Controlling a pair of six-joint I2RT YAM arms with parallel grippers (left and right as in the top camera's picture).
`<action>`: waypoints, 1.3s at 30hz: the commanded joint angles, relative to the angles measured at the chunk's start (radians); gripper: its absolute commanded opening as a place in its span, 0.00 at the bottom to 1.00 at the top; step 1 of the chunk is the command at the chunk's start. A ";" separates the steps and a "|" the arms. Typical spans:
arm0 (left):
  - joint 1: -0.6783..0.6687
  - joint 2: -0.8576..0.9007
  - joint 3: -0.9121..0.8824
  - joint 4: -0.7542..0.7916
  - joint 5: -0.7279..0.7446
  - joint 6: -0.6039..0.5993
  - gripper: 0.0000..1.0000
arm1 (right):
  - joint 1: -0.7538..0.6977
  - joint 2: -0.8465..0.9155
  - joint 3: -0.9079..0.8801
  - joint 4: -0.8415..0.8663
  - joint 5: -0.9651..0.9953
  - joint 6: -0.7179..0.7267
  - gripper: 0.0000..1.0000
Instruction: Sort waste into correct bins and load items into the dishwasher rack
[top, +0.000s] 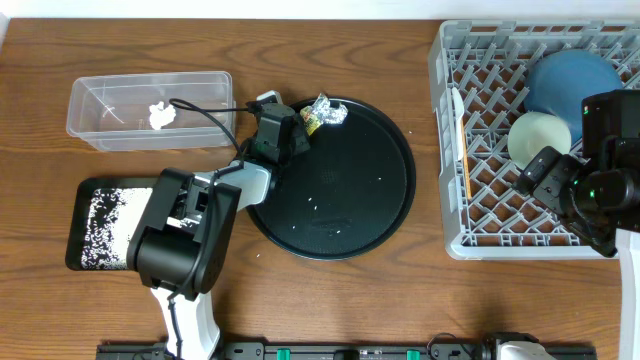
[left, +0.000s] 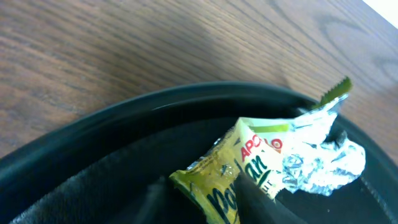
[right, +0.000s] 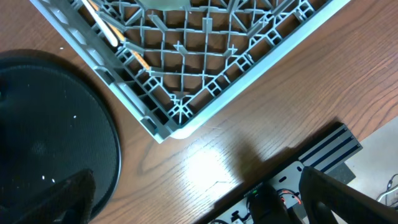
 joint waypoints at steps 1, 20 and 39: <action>0.003 0.021 -0.003 0.010 0.002 0.045 0.24 | -0.007 -0.003 0.000 -0.002 0.003 0.016 0.99; 0.002 -0.175 -0.003 -0.037 0.106 0.158 0.06 | -0.007 -0.003 0.000 -0.001 0.003 0.016 0.99; 0.204 -0.379 -0.003 -0.032 -0.128 0.273 0.06 | -0.007 -0.003 0.000 -0.001 0.003 0.016 0.99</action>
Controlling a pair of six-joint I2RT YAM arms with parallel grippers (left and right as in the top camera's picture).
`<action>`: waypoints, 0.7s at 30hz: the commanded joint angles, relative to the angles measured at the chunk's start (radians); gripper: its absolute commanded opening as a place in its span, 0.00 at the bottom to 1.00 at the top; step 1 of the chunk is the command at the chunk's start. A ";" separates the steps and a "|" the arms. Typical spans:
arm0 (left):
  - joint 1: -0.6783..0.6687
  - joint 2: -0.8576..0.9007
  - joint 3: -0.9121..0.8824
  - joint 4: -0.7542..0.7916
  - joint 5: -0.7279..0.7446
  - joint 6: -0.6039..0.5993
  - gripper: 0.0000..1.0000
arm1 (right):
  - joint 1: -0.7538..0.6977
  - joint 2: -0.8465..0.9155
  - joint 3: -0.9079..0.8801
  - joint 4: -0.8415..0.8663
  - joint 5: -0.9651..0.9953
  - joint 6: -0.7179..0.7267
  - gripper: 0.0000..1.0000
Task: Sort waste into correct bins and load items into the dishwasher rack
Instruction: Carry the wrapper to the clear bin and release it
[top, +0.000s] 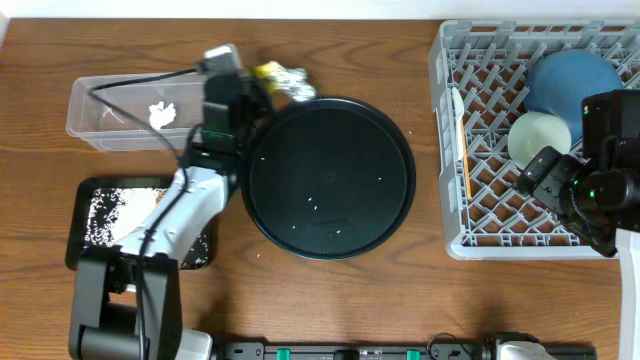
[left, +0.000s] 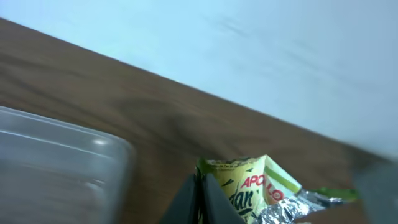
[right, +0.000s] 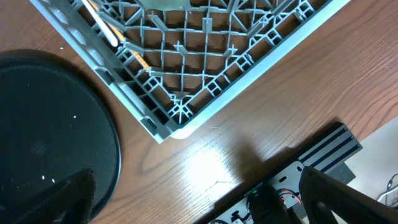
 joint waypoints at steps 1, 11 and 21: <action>0.066 -0.005 -0.002 0.023 -0.069 0.061 0.06 | -0.007 -0.003 0.000 -0.001 0.003 0.016 0.99; 0.214 -0.001 -0.002 0.027 -0.069 0.137 0.06 | -0.007 -0.003 0.000 -0.001 0.003 0.016 0.99; 0.329 0.025 -0.002 -0.036 -0.162 0.187 0.06 | -0.007 -0.003 0.000 -0.001 0.003 0.016 0.99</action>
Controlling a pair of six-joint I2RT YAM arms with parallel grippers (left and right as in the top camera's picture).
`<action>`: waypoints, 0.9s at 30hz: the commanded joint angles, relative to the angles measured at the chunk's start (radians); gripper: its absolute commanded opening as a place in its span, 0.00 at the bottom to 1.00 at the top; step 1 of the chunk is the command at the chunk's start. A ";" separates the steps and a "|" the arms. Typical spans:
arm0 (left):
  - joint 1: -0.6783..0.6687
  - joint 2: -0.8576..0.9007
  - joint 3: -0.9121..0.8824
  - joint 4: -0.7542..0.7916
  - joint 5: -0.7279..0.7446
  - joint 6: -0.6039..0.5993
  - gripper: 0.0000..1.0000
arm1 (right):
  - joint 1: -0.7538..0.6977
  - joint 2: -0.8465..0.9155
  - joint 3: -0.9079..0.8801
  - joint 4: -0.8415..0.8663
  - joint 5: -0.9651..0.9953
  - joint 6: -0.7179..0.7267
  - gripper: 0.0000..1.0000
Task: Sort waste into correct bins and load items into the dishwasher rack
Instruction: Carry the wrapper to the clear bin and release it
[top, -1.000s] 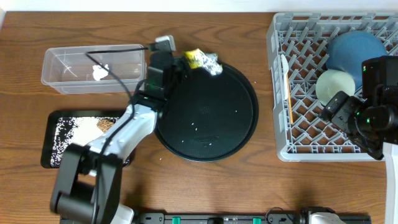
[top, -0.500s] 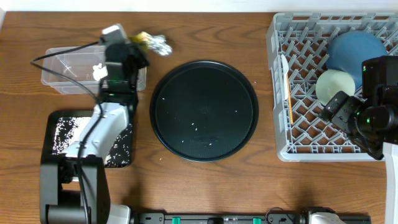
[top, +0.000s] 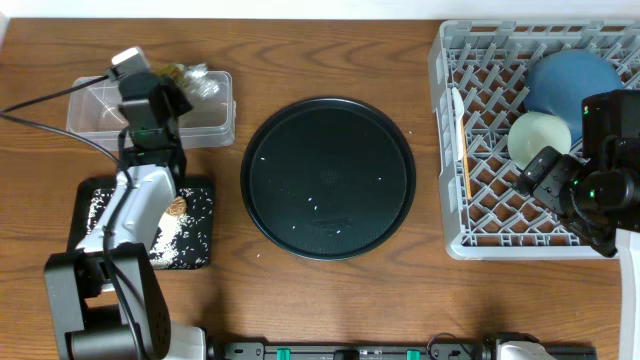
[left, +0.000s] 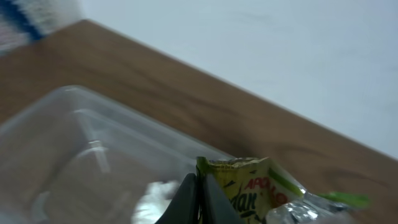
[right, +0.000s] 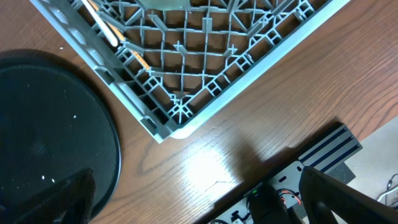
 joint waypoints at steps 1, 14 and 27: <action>0.035 0.014 -0.002 -0.003 -0.050 0.027 0.09 | -0.007 -0.003 0.000 -0.002 0.003 0.016 0.99; 0.038 -0.010 -0.002 -0.097 -0.031 0.027 0.98 | -0.007 -0.003 0.000 -0.002 0.003 0.016 0.99; 0.035 -0.434 -0.002 -0.383 0.161 -0.069 0.98 | -0.007 -0.003 0.000 -0.002 0.003 0.016 0.99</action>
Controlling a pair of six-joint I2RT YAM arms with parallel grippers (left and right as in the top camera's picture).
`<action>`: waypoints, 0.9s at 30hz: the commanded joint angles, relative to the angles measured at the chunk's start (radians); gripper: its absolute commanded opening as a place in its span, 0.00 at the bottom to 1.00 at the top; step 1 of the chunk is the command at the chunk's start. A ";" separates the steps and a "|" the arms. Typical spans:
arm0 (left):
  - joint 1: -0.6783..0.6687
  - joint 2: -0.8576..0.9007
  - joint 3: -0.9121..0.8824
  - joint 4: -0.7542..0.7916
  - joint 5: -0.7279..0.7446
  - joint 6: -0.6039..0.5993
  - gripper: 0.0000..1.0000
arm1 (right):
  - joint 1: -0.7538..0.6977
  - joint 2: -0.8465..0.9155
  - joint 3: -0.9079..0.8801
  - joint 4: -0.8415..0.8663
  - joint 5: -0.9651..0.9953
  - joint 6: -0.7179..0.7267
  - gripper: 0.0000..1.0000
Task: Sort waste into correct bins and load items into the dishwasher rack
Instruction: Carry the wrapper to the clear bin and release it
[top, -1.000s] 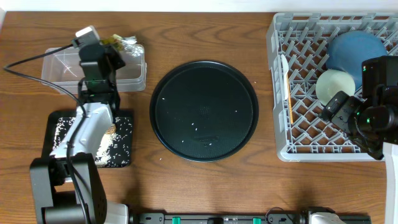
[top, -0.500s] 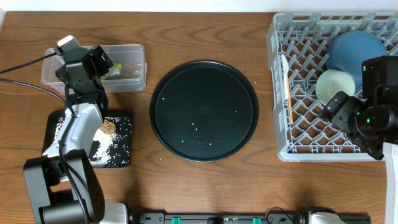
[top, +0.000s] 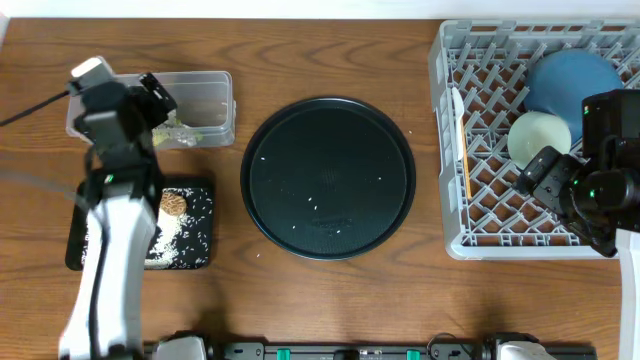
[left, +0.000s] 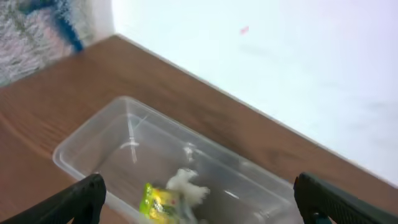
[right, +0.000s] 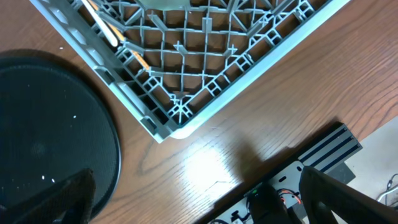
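Note:
The yellow-green snack wrapper (left: 157, 200) lies inside the clear plastic bin (left: 93, 140), beside a white crumpled tissue (left: 186, 182). From overhead the wrapper (top: 172, 127) shows in the bin's (top: 210, 105) middle. My left gripper (top: 150, 93) hovers over that bin, open and empty, its black fingertips (left: 84, 194) spread wide. The black round tray (top: 328, 178) sits mid-table with only crumbs on it. My right gripper (top: 545, 172) hangs open over the grey dishwasher rack (top: 480, 215).
A blue bowl (top: 570, 82) and a pale cup (top: 538, 138) sit in the rack, with an orange stick (top: 464, 150) along its left side. A black rectangular bin (top: 190, 250) with food scraps lies under the left arm. The rack's corner (right: 171, 121) fills the right wrist view.
The left gripper was shut on the wrapper above the clear bin's rim. Now it is open and higher, and the wrapper lies in the bin. The right arm has not moved.
The left gripper was at the wrapper on the black tray's far rim. Then it held the wrapper off the tray's upper left, then over the clear bin. Now the wrapper rests in the bin and the gripper is open. The right arm stayed still.

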 joint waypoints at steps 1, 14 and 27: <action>-0.002 -0.114 0.001 -0.119 0.144 -0.026 0.98 | -0.007 -0.003 0.000 -0.002 0.003 0.016 0.99; -0.002 -0.300 0.001 -0.802 0.485 -0.135 0.98 | -0.007 -0.003 0.000 -0.002 0.003 0.016 0.99; -0.002 -0.548 -0.040 -1.146 0.485 -0.012 0.97 | -0.007 -0.003 0.000 -0.002 0.003 0.016 0.99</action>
